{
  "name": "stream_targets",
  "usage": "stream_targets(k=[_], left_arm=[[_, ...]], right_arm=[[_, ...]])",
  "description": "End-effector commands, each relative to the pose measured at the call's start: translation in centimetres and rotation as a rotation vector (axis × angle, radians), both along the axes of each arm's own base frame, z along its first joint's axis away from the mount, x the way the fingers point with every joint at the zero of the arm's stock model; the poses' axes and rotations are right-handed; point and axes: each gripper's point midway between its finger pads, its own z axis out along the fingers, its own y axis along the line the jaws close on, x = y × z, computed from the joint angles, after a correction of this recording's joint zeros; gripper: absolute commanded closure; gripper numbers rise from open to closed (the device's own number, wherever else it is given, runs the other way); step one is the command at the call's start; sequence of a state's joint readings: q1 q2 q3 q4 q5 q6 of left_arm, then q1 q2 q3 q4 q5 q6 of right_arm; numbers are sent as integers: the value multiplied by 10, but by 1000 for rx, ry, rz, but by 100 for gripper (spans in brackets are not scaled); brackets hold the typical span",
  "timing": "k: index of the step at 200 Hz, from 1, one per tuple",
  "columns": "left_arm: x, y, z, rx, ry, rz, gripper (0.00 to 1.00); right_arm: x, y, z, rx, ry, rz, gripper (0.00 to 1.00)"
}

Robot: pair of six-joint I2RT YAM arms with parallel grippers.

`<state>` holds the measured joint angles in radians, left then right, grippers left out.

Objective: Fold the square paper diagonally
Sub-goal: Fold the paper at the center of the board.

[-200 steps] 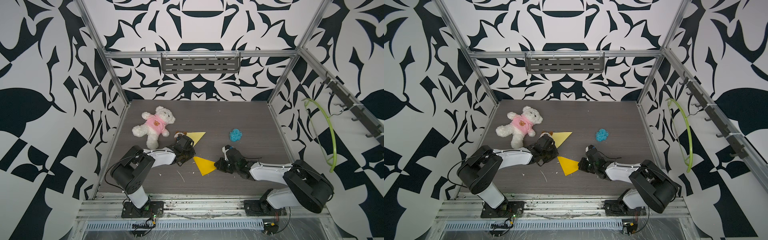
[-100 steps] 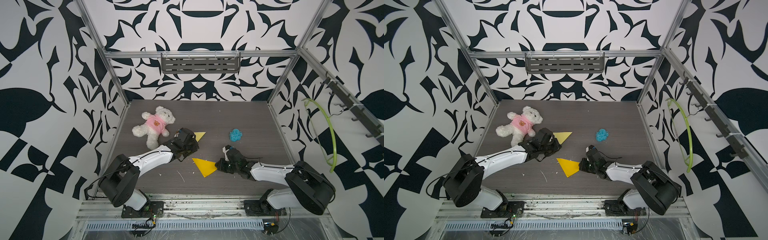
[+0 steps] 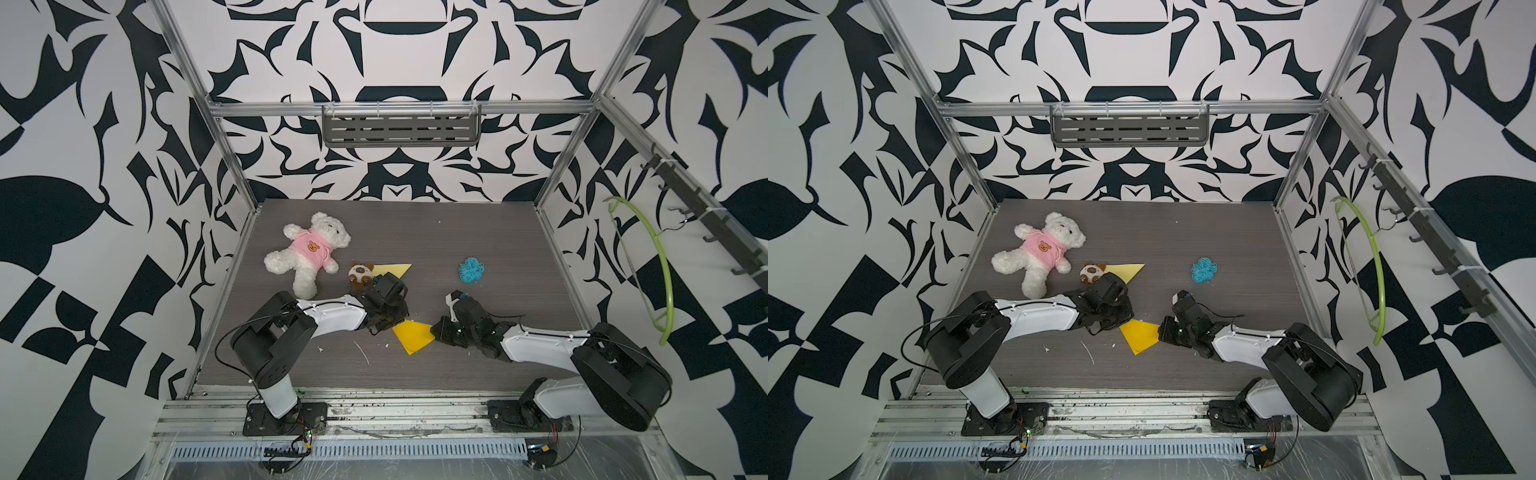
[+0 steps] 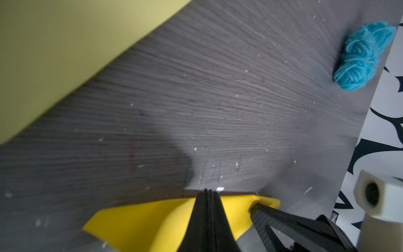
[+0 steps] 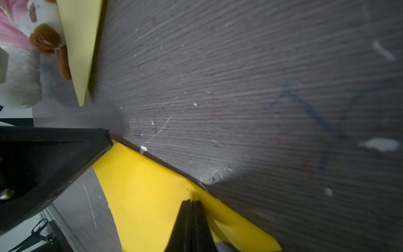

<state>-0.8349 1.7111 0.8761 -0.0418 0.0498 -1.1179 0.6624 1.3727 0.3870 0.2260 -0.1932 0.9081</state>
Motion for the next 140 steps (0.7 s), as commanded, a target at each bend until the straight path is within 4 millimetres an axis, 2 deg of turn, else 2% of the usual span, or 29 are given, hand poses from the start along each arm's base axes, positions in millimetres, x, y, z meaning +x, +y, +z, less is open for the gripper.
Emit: stream_targets(k=[1,43,103,140], left_arm=[[-4,12,-11,44,15,4,100],[-9,30,-27,101,42,13,100],[0,49,-29,131,41,44,100],[-6,60,-35,147,61,54,100]], right_arm=[[-19,-24,-26,-115,77,-11,94],[-19,-24,-27,-116,79,-14,94],[-20,-25,-30,-118,86,-14,94],[-22,-27,-32,-123,90,-17,94]])
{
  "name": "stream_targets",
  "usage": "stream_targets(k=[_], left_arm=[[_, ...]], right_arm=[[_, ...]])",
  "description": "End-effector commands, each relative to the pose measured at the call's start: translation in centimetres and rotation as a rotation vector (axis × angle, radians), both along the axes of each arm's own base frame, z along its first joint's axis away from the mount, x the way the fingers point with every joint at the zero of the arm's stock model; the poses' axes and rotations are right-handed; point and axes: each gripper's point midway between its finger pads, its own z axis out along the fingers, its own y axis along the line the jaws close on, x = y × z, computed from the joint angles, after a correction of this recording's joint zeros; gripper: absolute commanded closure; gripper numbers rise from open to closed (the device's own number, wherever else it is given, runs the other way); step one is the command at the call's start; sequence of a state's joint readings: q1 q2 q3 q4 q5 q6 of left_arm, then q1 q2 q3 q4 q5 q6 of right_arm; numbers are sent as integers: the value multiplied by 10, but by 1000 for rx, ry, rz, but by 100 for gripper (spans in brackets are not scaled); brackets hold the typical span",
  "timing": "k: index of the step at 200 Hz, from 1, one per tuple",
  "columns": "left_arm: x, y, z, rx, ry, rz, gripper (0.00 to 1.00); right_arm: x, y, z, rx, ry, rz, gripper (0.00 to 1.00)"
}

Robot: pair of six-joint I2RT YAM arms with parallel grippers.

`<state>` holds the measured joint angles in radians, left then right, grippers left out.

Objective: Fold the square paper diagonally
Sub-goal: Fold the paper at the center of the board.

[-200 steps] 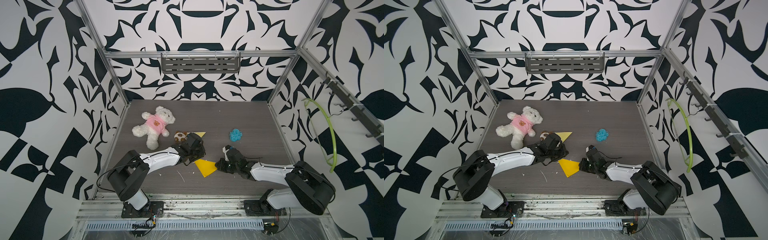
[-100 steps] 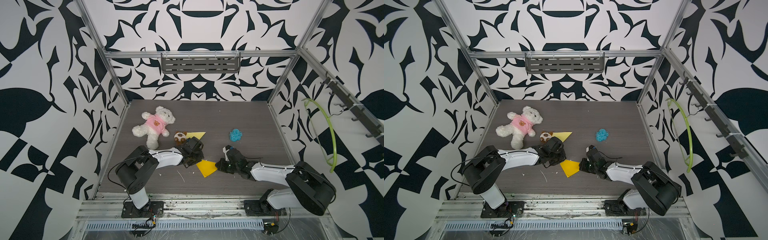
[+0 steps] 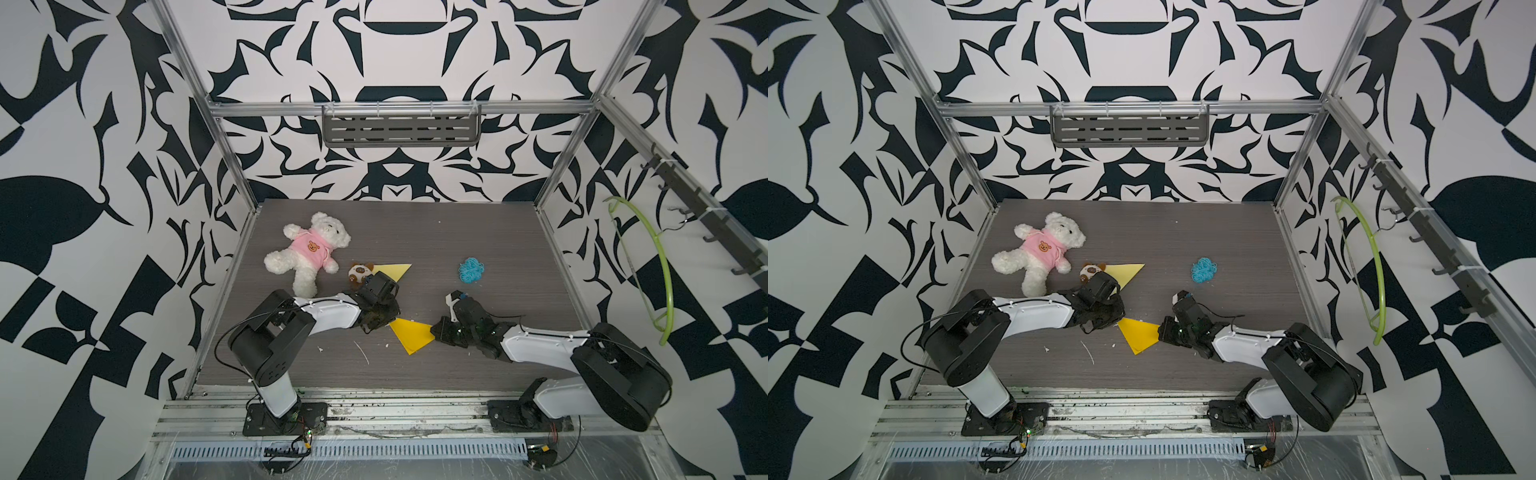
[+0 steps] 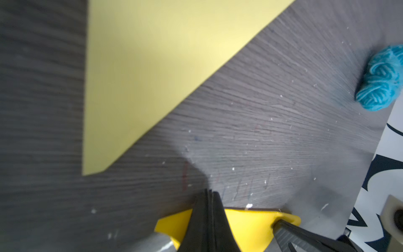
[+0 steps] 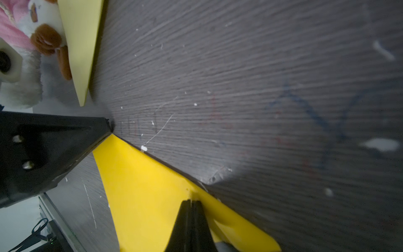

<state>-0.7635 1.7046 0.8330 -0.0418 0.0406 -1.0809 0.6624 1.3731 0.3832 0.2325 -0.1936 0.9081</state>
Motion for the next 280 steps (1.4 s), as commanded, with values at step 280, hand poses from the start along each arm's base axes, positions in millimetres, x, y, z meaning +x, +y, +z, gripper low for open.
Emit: stream_targets(k=[280], left_arm=[[-43,9,1,-19,105,-115,100]], right_arm=[[-21,-24,-36,-121,101,-9,95]])
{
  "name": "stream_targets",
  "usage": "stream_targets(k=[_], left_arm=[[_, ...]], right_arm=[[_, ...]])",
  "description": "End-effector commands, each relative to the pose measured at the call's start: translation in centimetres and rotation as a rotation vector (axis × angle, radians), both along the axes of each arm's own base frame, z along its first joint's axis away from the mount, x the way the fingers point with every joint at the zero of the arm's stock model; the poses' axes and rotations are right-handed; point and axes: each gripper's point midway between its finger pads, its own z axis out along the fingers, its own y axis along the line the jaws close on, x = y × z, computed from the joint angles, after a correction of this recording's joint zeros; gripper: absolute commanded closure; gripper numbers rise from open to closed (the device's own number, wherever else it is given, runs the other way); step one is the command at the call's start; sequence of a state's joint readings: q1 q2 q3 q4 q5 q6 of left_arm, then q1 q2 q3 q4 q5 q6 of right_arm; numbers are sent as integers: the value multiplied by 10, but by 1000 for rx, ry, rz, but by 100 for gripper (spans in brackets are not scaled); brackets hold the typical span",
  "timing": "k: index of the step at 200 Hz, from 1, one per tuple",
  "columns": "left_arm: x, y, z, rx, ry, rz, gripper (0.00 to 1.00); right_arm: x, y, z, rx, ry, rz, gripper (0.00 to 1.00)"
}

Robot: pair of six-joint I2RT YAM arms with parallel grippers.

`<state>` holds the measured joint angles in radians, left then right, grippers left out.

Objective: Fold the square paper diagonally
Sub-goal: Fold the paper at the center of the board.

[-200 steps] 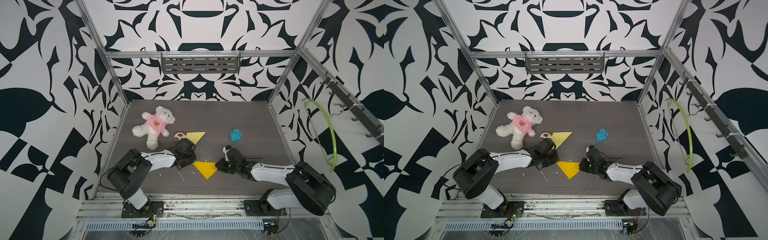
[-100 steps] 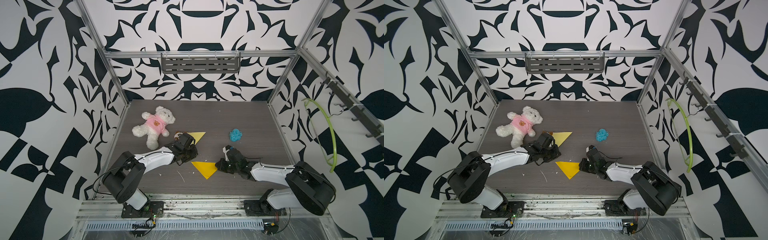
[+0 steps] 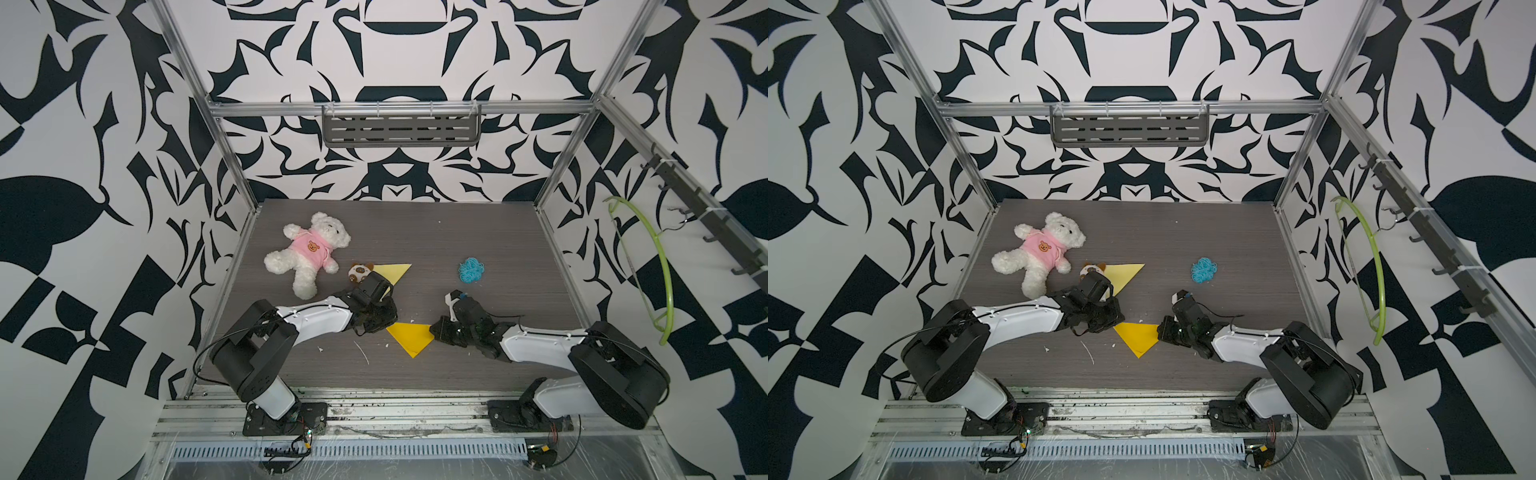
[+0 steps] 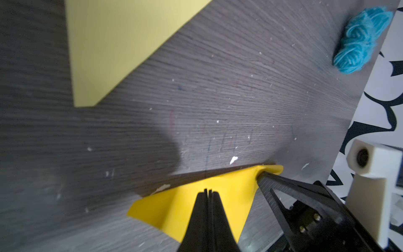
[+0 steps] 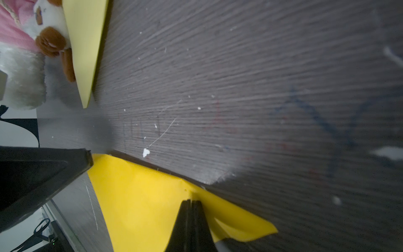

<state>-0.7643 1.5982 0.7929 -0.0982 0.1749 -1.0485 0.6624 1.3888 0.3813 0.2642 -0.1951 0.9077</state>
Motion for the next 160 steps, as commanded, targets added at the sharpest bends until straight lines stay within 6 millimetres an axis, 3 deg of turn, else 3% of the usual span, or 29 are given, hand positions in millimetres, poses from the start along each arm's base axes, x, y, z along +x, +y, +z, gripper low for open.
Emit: stream_targets(k=[1,66,160], left_arm=[[-14,13,-21,65,47,-17,100],[-15,26,-39,143,58,-2,100],[-13,67,-63,173,113,89,100]], right_arm=[[-24,-26,-35,-130,112,-10,95],[-26,-28,-37,-133,117,-10,95],[-29,-30,-41,-140,125,-11,95]])
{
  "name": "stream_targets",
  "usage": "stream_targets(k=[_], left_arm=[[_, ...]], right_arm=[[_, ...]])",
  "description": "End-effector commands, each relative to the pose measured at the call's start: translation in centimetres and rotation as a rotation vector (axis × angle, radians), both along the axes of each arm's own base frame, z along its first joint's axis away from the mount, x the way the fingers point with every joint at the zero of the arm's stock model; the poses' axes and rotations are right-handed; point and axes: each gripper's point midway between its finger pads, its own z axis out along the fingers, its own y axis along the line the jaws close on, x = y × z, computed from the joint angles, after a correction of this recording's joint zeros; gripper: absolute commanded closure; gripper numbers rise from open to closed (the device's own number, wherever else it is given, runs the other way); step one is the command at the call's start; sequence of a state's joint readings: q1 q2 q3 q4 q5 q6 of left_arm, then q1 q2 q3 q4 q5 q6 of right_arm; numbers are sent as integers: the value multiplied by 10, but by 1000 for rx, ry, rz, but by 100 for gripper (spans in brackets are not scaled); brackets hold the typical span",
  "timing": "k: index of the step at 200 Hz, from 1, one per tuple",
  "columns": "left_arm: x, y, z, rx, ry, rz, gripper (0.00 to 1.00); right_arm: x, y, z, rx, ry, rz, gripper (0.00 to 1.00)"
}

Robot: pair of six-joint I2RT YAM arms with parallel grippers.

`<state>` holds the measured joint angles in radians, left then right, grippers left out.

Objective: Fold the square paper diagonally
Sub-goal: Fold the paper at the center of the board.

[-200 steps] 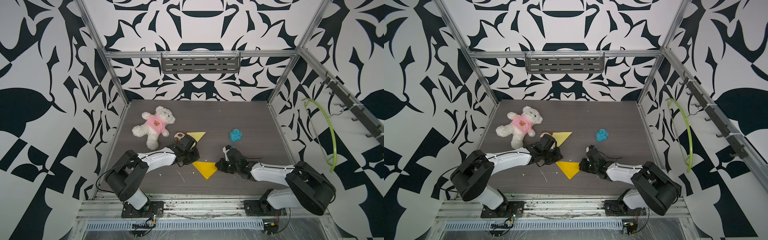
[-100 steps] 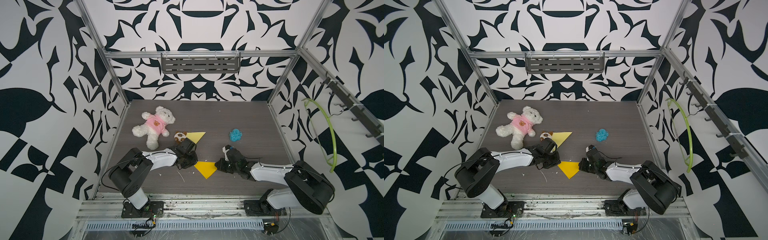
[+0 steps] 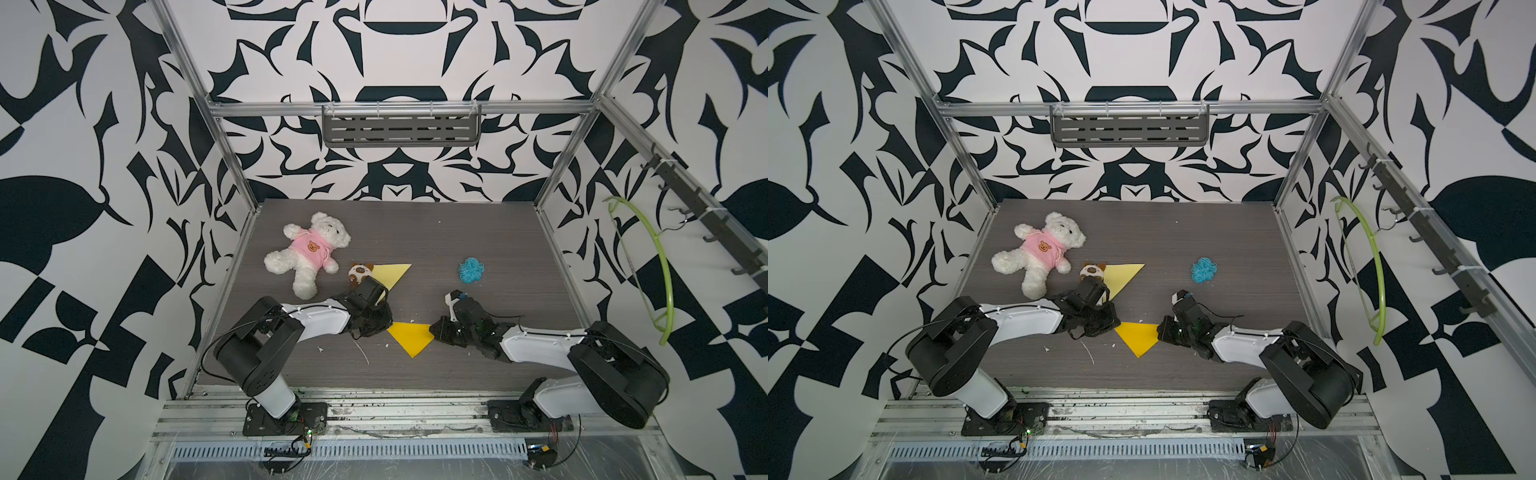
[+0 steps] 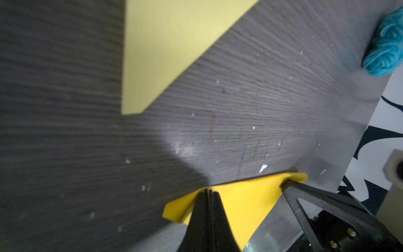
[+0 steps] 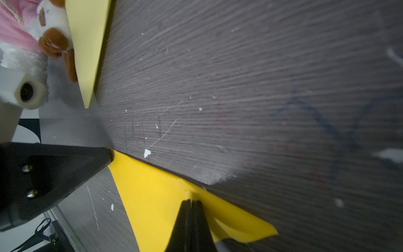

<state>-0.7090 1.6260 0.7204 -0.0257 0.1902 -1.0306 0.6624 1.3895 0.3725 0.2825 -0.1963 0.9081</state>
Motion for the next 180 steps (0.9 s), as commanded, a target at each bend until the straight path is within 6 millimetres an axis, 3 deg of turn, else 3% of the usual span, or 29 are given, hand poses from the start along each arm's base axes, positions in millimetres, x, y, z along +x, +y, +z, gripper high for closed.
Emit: stream_targets(k=[1,40,71,111,153,180], left_arm=[[-17,47,-40,159,97,57,100],[-19,53,-45,146,128,75,100],[-34,61,-49,147,148,69,100],[-46,90,-51,268,135,68,100],[-34,108,-45,335,123,112,100],[-18,86,-16,203,58,109,100]], right_arm=[[-29,-31,-41,-146,132,-11,95],[-30,-32,-43,-154,138,-11,95],[-30,-32,-43,-157,139,-13,95],[-29,-33,-43,-164,138,-15,95],[-29,-33,-41,-164,135,-12,95],[-28,-33,-39,-166,132,-10,95]])
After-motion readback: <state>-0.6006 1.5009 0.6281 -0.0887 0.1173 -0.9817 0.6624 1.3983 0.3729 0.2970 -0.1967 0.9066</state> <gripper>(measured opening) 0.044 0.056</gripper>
